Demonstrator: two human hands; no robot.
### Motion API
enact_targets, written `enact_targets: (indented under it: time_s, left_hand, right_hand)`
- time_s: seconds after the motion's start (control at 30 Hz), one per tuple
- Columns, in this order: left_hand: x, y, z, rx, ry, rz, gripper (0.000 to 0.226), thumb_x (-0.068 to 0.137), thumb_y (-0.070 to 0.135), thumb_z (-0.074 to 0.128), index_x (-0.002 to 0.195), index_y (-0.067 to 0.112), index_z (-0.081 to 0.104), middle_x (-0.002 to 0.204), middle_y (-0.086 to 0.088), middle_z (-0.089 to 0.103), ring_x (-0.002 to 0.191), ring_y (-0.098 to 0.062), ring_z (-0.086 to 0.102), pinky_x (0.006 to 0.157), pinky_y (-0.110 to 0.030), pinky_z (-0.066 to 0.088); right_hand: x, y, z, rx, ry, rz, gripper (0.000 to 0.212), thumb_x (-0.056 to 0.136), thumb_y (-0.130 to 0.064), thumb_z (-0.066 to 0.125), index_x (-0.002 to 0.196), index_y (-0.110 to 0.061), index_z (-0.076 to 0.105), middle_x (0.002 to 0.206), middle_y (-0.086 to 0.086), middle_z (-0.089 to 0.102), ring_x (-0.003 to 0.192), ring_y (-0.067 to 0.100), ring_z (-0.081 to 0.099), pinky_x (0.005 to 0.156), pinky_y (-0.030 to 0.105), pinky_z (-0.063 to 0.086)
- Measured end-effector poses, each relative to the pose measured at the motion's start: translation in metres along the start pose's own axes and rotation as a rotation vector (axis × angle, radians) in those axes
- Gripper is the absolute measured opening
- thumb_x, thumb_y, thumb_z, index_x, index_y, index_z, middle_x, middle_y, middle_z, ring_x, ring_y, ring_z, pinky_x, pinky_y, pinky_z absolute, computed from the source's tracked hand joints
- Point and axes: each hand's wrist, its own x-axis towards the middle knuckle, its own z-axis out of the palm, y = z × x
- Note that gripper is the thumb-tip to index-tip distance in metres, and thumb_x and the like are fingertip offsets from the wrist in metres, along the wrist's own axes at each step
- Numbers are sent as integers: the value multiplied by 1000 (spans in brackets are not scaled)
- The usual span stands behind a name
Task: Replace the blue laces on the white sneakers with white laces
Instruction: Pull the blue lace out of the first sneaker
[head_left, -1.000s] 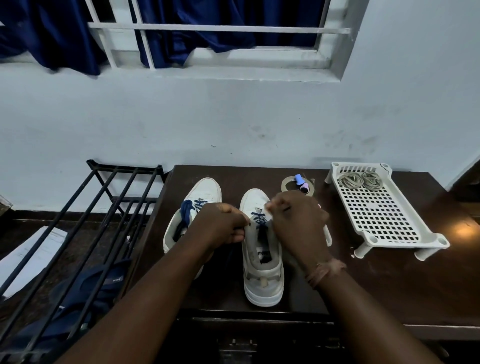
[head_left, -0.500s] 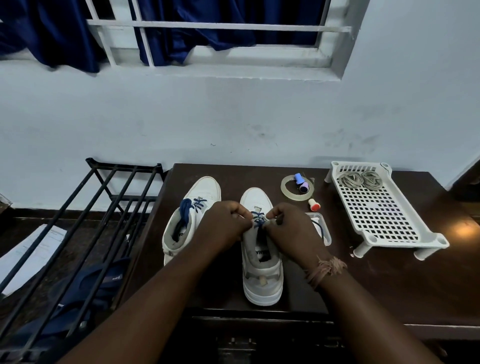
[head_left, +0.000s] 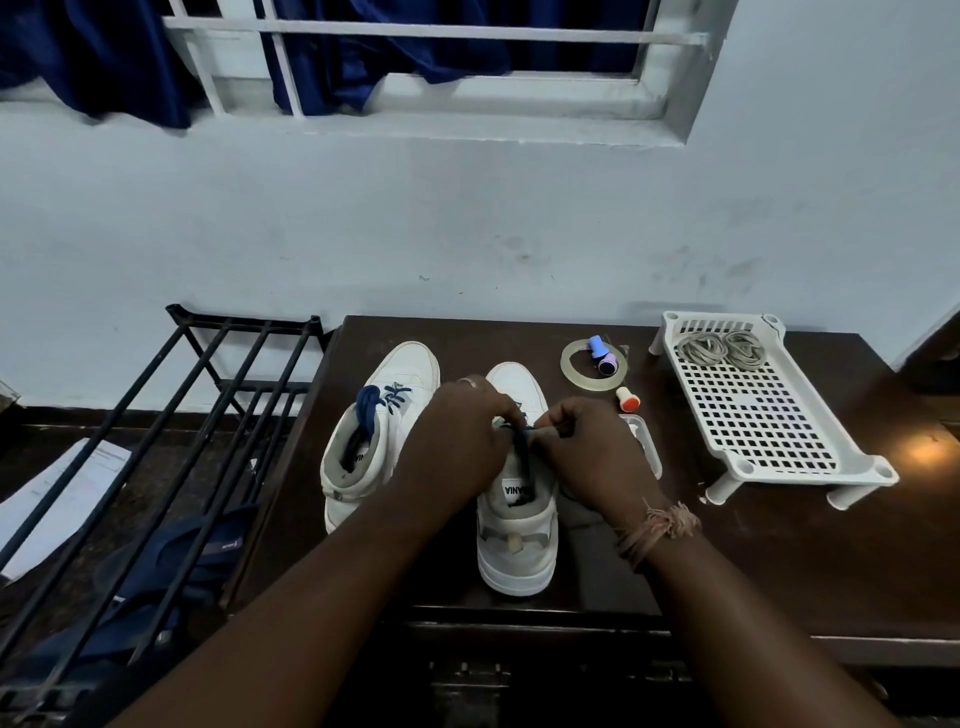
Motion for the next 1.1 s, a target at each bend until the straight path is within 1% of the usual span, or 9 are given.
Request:
enact_targets:
  time_s: [0.2,0.33,0.4,0.53,0.67,0.87,1.0,1.07,1.1]
  left_hand:
    - [-2,3,10,149,139,-41,10,84,28,65,78,23,71,85,2,63,82,-20,60,69,-41,51]
    - [1,-5,-1,-186,259,-448,11,86,24,67,77,19,65,82,9,67,84,-14,62,72,-31,41]
    - [0,-3,-3,-149,252,-358,7,86,17,60,88,20,66,89,7,68,88,-16,62,76,-31,43]
    - [2,4,-1,83,88,118,32,79,30,56,104,27,75,98,1,72,91,-23,65,80,-39,51]
    - [2,1,6,365,23,95,22,80,39,59,89,32,78,87,3,70,86,-23,64,73,-39,50]
    - [8,9,-12,-588,250,-436,15,89,12,64,77,21,66,75,9,72,69,-6,65,62,-25,48]
    - [11,14,-22,-1282,170,-510,17,99,5,48,85,12,55,74,-2,68,63,-15,60,54,-27,40]
    - [11,13,-18,-1162,140,-483,7,93,13,54,87,16,56,66,3,57,58,-15,51,57,-29,35]
    - [10,12,-14,-902,120,-415,3,92,19,60,89,20,58,66,6,55,60,-14,51,58,-30,38]
  right_hand:
    - [1,1,-1,25,4,4,5,82,-13,71,78,-15,70,73,-1,71,66,15,67,60,30,53]
    - [0,3,-1,6,3,27,5,82,-17,72,79,-17,68,73,-1,69,55,8,63,49,17,42]
    - [0,2,0,4,9,26,4,83,-18,71,80,-18,68,73,-2,69,58,9,64,53,20,44]
    - [-1,-3,0,22,22,13,4,82,-16,71,81,-18,68,70,-3,69,62,11,66,58,27,51]
    - [0,0,1,27,18,9,6,83,-19,73,81,-17,69,74,-2,69,67,14,66,64,33,53]
    - [3,3,2,20,6,37,5,83,-18,70,81,-20,67,83,-1,70,66,11,65,56,22,44]
    - [4,4,4,-7,16,35,4,82,-20,69,81,-22,66,83,-1,68,66,9,63,56,22,41]
    - [4,5,5,-8,26,31,5,81,-20,71,81,-23,66,81,-3,67,65,7,60,55,21,38]
    - [4,5,6,-4,32,24,6,81,-21,72,81,-23,66,80,-4,67,65,7,59,56,21,37]
